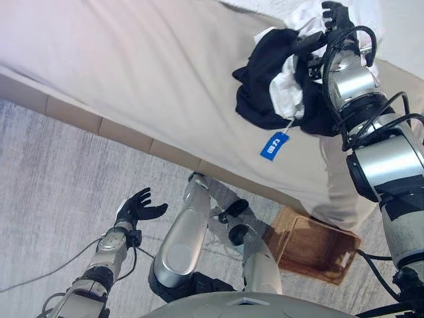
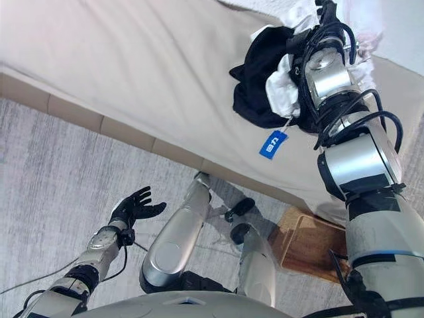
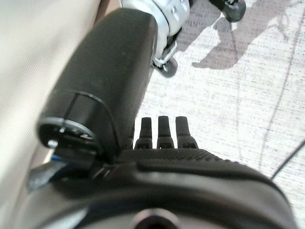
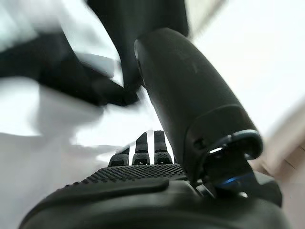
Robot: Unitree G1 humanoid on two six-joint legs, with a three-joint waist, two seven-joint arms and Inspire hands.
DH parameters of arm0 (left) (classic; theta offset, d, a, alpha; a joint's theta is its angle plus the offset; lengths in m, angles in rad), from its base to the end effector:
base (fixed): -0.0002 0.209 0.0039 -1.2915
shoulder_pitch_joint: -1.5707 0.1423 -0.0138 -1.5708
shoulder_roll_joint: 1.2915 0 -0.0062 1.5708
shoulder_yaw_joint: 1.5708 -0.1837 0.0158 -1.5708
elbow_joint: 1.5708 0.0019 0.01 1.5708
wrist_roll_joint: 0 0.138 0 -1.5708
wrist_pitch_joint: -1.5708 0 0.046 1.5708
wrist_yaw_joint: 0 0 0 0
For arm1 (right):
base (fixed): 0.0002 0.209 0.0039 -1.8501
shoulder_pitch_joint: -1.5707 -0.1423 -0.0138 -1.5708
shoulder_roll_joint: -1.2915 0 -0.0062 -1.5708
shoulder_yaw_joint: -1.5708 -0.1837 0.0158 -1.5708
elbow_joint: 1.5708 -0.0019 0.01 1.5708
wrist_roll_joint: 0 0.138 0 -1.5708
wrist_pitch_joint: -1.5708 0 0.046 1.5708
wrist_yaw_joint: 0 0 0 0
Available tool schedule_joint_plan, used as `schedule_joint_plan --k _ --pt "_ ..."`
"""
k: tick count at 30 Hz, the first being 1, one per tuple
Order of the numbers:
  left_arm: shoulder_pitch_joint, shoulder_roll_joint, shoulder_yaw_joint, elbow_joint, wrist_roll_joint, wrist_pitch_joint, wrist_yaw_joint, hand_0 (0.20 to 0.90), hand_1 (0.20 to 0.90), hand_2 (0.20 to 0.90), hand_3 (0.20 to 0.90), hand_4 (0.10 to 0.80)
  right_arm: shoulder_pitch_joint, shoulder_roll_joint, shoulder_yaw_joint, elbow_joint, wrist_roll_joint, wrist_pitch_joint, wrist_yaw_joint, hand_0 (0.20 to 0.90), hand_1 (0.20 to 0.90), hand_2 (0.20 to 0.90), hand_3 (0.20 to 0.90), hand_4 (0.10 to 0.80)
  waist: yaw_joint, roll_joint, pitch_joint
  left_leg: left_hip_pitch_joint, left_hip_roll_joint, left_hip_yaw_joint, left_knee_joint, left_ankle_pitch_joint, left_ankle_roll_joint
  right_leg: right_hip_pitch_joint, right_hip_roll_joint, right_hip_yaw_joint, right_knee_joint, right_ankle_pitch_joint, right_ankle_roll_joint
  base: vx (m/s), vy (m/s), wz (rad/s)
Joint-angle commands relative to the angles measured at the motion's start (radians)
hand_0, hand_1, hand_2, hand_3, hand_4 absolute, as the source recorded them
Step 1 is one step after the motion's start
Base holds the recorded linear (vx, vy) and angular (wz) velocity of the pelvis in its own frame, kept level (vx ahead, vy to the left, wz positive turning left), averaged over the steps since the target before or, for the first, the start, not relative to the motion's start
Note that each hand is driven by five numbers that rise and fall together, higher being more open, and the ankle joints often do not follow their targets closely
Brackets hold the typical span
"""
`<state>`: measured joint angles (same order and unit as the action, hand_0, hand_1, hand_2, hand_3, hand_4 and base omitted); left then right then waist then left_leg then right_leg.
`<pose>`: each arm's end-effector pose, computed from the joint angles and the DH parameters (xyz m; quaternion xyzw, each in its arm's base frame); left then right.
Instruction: Pick up the clothes from the bed and place them into the basket
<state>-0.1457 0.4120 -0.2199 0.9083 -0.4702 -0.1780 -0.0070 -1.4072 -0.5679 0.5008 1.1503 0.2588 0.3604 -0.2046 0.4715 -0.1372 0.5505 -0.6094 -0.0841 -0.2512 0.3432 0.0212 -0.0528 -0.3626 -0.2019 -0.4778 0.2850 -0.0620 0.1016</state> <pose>0.1769 0.2521 -0.0528 0.0301 0.2888 0.0745 0.9540 0.3746 -0.2106 0.2659 -0.2793 0.0431 -0.1847 0.9413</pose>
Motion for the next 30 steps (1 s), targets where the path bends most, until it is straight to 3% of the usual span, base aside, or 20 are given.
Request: schedule_joint_plan --k 1,2,3,10,17,18,21,30 --pt "0.136 0.045 0.008 -0.001 -0.019 -0.045 -0.020 0.900 0.900 0.900 0.900 0.800 -0.052 -0.121 0.110 0.054 -0.066 0.156 0.226 0.900 0.900 0.900 0.900 0.800 -0.003 0.037 -0.031 0.057 -0.009 0.059 -0.023 -0.102 0.114 -0.039 -0.028 -0.017 0.090 0.117 0.015 -0.042 -0.044 0.02" --pt "0.136 0.050 0.006 -0.002 -0.016 -0.049 -0.020 0.900 0.900 0.900 0.900 0.800 -0.048 -0.130 0.125 0.070 -0.070 0.156 0.263 0.467 0.467 0.467 0.395 0.295 -0.007 0.035 -0.031 0.056 -0.006 0.064 -0.025 -0.102 0.115 -0.040 -0.027 -0.018 0.086 0.120 0.016 -0.035 -0.037 0.00" --pt "0.131 0.055 0.003 -0.002 -0.016 -0.049 -0.019 0.900 0.900 0.900 0.900 0.800 -0.048 -0.137 0.136 0.079 -0.079 0.150 0.277 0.300 0.300 0.300 0.200 0.100 -0.010 0.033 -0.031 0.057 -0.003 0.068 -0.025 -0.102 0.115 -0.041 -0.026 -0.015 0.085 0.122 0.016 -0.029 -0.030 0.00" --pt "0.125 0.090 0.006 -0.022 0.005 -0.050 0.011 0.900 0.900 0.900 0.900 0.800 -0.114 -0.212 0.165 0.056 -0.170 0.075 0.074 0.300 0.300 0.300 0.200 0.100 -0.046 -0.001 -0.031 0.113 0.015 0.094 -0.034 -0.123 0.119 -0.009 0.000 0.047 0.063 0.132 0.021 -0.046 -0.072 -0.24" --pt "0.114 0.097 0.001 -0.035 0.037 -0.018 0.031 0.900 0.900 0.900 0.900 0.800 -0.119 -0.287 0.129 -0.059 -0.109 -0.001 -0.081 0.300 0.300 0.300 0.200 0.100 -0.087 -0.014 -0.031 0.227 0.018 0.113 -0.085 -0.132 0.125 0.061 0.024 0.124 0.023 0.133 0.025 -0.038 -0.049 -0.27" --pt "0.104 0.094 0.000 -0.030 0.050 -0.006 0.033 0.900 0.900 0.900 0.900 0.800 -0.102 -0.309 0.097 -0.124 -0.104 -0.030 -0.135 0.300 0.300 0.300 0.200 0.100 -0.105 -0.018 -0.031 0.255 0.013 0.120 -0.106 -0.103 0.127 0.079 0.020 0.131 0.002 0.159 0.017 -0.073 -0.018 -0.19" --pt "0.096 0.085 -0.009 -0.019 0.066 0.000 0.036 0.900 0.900 0.900 0.900 0.800 -0.051 -0.326 0.038 -0.249 -0.073 -0.118 -0.245 0.300 0.300 0.300 0.200 0.100 -0.126 -0.013 -0.031 0.322 0.014 0.134 -0.141 -0.099 0.126 0.124 0.018 0.151 -0.012 0.169 0.022 -0.030 -0.011 -0.07" --pt "0.094 0.052 -0.009 0.052 0.116 -0.007 0.051 0.900 0.900 0.900 0.900 0.800 0.172 -0.320 -0.164 -0.580 -0.085 -0.335 -0.297 0.300 0.300 0.300 0.200 0.100 -0.179 0.000 -0.105 0.434 0.023 0.151 -0.237 -0.084 0.124 0.188 0.022 0.172 -0.013 0.174 0.028 -0.003 -0.003 -0.04"
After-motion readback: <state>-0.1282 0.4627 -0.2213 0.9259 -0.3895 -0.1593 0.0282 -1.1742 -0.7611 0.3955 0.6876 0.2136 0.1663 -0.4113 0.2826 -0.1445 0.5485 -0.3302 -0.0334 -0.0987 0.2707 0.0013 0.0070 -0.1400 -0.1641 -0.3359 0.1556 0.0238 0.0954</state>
